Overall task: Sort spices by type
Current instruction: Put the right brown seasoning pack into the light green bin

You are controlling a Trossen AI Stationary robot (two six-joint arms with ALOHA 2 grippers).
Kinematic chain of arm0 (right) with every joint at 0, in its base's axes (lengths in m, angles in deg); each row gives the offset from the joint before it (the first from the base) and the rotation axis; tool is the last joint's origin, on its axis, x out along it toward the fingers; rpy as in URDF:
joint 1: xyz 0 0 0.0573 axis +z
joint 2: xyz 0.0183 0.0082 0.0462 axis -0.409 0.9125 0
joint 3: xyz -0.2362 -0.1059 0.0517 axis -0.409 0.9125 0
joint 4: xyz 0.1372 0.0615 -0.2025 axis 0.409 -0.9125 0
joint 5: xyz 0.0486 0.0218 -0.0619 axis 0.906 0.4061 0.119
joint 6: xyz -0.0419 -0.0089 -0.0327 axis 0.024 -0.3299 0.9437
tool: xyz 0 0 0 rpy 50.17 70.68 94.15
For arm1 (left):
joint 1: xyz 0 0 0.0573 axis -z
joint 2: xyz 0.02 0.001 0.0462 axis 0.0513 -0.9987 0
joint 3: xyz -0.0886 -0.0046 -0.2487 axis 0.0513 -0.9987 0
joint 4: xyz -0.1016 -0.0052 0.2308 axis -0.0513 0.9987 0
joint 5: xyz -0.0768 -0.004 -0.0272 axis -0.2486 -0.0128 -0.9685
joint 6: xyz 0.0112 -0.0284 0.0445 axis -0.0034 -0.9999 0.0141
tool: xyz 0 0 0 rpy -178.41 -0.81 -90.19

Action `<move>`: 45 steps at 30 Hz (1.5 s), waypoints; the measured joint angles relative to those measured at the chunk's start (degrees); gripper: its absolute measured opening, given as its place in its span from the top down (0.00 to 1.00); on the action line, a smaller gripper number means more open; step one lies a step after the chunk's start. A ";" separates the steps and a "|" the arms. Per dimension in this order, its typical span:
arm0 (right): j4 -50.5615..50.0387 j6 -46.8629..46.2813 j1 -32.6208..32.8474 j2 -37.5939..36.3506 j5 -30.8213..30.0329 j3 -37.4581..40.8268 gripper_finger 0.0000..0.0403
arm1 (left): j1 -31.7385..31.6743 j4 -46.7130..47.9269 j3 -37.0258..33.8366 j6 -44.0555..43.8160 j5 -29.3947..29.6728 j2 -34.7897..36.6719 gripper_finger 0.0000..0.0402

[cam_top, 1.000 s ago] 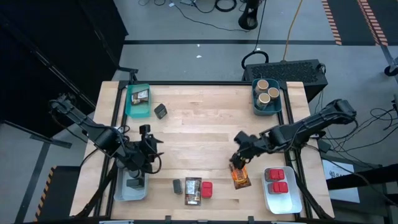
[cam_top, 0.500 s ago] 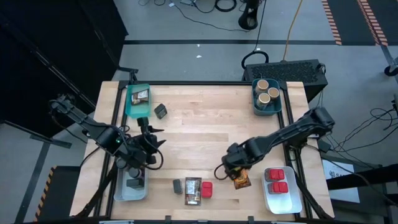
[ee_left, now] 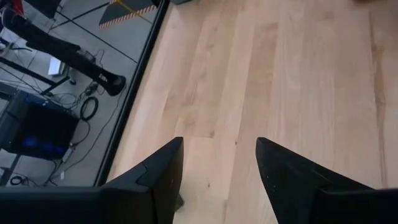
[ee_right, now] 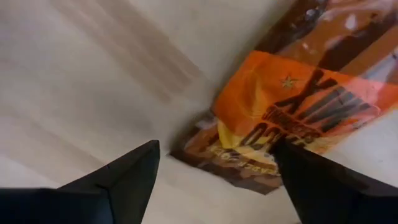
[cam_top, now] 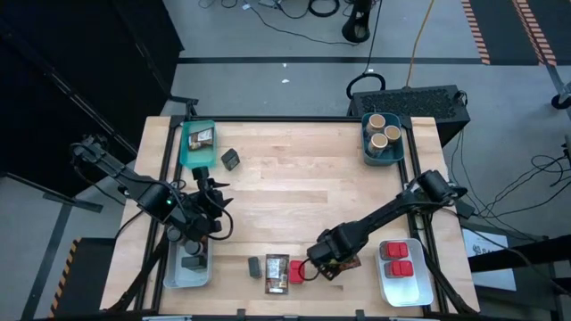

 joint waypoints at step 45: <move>28.27 55.42 -8.32 -27.47 -15.15 0.13 1.00 | -0.04 -22.39 0.07 20.17 -15.05 -0.93 0.50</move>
